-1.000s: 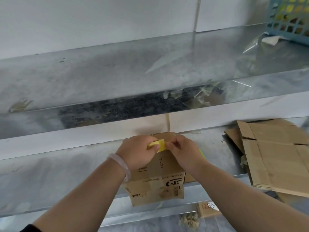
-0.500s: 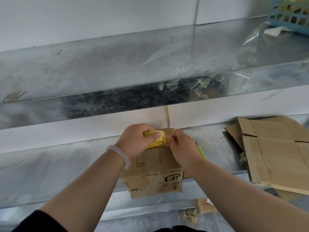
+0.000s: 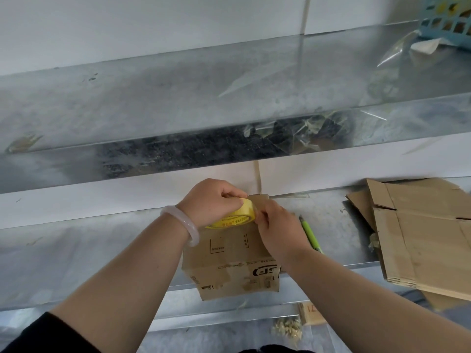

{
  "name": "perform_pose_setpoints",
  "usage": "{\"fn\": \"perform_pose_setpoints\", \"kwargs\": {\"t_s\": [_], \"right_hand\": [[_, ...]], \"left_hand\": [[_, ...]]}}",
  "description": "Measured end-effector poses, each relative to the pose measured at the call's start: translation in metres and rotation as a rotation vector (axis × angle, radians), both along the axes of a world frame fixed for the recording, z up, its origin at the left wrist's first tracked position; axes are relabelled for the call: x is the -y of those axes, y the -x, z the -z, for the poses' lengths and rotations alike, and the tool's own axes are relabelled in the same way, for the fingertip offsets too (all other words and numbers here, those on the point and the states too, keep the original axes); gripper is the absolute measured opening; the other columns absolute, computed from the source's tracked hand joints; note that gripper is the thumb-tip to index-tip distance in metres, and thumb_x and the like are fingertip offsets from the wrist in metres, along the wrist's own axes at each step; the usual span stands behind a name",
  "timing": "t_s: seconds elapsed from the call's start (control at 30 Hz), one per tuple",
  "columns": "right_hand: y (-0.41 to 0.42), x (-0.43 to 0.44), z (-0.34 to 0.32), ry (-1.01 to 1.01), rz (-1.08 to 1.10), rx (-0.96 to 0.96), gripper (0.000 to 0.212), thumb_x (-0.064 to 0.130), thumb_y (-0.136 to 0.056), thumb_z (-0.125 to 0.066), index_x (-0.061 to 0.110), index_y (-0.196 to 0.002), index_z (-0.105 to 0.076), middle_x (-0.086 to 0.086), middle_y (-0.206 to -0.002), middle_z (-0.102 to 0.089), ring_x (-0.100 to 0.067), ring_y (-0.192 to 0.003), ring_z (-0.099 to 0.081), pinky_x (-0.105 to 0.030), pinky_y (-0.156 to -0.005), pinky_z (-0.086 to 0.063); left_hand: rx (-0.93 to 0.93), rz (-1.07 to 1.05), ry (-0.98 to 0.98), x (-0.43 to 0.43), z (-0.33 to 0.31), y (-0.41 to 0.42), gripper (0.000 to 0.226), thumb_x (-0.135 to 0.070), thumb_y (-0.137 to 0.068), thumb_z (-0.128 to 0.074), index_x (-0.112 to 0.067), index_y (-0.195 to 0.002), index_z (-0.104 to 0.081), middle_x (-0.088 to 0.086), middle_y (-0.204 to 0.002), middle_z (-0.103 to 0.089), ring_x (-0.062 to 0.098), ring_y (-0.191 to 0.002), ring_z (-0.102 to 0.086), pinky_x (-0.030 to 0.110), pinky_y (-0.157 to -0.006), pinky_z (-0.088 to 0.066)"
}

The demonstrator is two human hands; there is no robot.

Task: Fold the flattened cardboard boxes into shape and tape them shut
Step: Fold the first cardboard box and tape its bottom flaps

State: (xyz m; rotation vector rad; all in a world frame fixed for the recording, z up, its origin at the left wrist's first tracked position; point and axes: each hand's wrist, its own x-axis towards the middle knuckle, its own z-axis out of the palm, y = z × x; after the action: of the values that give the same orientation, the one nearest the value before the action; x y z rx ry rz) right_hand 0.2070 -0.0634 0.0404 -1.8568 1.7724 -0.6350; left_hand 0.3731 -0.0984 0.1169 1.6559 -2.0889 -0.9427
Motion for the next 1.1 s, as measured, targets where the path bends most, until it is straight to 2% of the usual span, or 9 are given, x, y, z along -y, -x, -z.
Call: {"fn": "perform_pose_setpoints", "kwargs": {"t_s": [0.1,0.23,0.4,0.53,0.77,0.83,0.93,1.0,1.1], "right_hand": [[0.002,0.001,0.001,-0.007,0.014,0.007,0.02,0.033,-0.103,-0.039,0.02,-0.089,-0.043,0.007,-0.078,-0.052,-0.013,-0.069,-0.05,-0.031,-0.058,-0.037],[0.004,0.0,0.002,0.007,0.004,-0.002,0.019,0.032,-0.103,-0.04,0.02,-0.088,-0.043,0.006,-0.076,-0.052,-0.016,-0.07,-0.052,-0.032,-0.06,-0.039],[0.004,-0.001,0.003,0.019,-0.012,-0.008,0.019,0.03,-0.103,-0.039,0.017,-0.09,-0.044,0.003,-0.079,-0.053,-0.018,-0.071,-0.052,-0.031,-0.061,-0.037],[0.005,-0.002,0.004,0.013,-0.031,0.0,0.021,0.03,-0.103,-0.04,0.014,-0.094,-0.05,-0.002,-0.088,-0.059,-0.021,-0.078,-0.056,-0.034,-0.065,-0.043],[0.01,-0.001,0.0,-0.013,-0.024,0.061,0.022,0.031,-0.102,-0.043,0.014,-0.089,-0.049,0.0,-0.082,-0.057,-0.017,-0.074,-0.053,-0.029,-0.06,-0.039],[0.011,0.0,-0.002,-0.034,-0.018,0.089,0.021,0.03,-0.102,-0.044,0.014,-0.089,-0.05,0.0,-0.081,-0.058,-0.016,-0.073,-0.055,-0.032,-0.063,-0.043],[0.012,0.0,-0.005,-0.057,0.001,0.127,0.019,0.028,-0.101,-0.045,0.015,-0.09,-0.051,-0.001,-0.082,-0.06,-0.016,-0.074,-0.057,-0.036,-0.068,-0.048],[0.012,0.0,-0.006,-0.07,0.001,0.129,0.018,0.028,-0.101,-0.045,0.016,-0.089,-0.05,0.0,-0.081,-0.059,-0.015,-0.073,-0.055,-0.032,-0.064,-0.045],[0.012,0.0,-0.006,-0.09,0.006,0.145,0.017,0.027,-0.101,-0.047,0.017,-0.088,-0.05,0.002,-0.079,-0.058,-0.012,-0.071,-0.054,-0.028,-0.062,-0.042]], "left_hand": [[-0.01,0.026,-0.039,0.002,-0.004,0.001,0.025,-0.02,-0.09,-0.059,-0.032,-0.108,-0.071,-0.021,-0.104,-0.066,-0.006,-0.098,-0.059,0.011,-0.08,-0.046],[-0.05,-0.002,0.008,0.003,-0.003,0.002,0.019,-0.025,-0.093,-0.06,-0.032,-0.106,-0.072,-0.02,-0.103,-0.067,-0.004,-0.1,-0.06,0.019,-0.09,-0.046],[-0.059,0.003,0.023,0.002,0.005,0.001,0.018,-0.027,-0.094,-0.06,-0.035,-0.106,-0.071,-0.025,-0.097,-0.063,-0.008,-0.098,-0.058,0.015,-0.087,-0.044],[-0.084,-0.025,0.058,-0.005,0.015,-0.004,0.019,-0.029,-0.095,-0.058,-0.037,-0.108,-0.069,-0.027,-0.1,-0.063,-0.006,-0.102,-0.058,0.015,-0.088,-0.043],[-0.048,-0.024,0.112,-0.008,0.013,0.0,0.021,-0.029,-0.097,-0.054,-0.035,-0.111,-0.069,-0.025,-0.101,-0.063,-0.005,-0.102,-0.057,0.017,-0.09,-0.042],[-0.038,-0.023,0.123,-0.007,0.012,0.003,0.022,-0.029,-0.098,-0.053,-0.033,-0.112,-0.069,-0.025,-0.1,-0.063,-0.004,-0.102,-0.057,0.018,-0.09,-0.042],[-0.002,-0.002,0.161,-0.007,0.013,0.006,0.024,-0.028,-0.099,-0.051,-0.031,-0.114,-0.069,-0.025,-0.101,-0.062,-0.003,-0.102,-0.056,0.011,-0.085,-0.039],[0.02,0.016,0.164,-0.007,0.015,0.007,0.024,-0.028,-0.099,-0.05,-0.031,-0.115,-0.068,-0.025,-0.103,-0.061,-0.005,-0.102,-0.055,0.005,-0.083,-0.036],[0.031,0.021,0.146,-0.006,0.015,0.005,0.025,-0.029,-0.098,-0.051,-0.032,-0.116,-0.068,-0.027,-0.103,-0.06,-0.007,-0.101,-0.054,0.004,-0.082,-0.035]]}}
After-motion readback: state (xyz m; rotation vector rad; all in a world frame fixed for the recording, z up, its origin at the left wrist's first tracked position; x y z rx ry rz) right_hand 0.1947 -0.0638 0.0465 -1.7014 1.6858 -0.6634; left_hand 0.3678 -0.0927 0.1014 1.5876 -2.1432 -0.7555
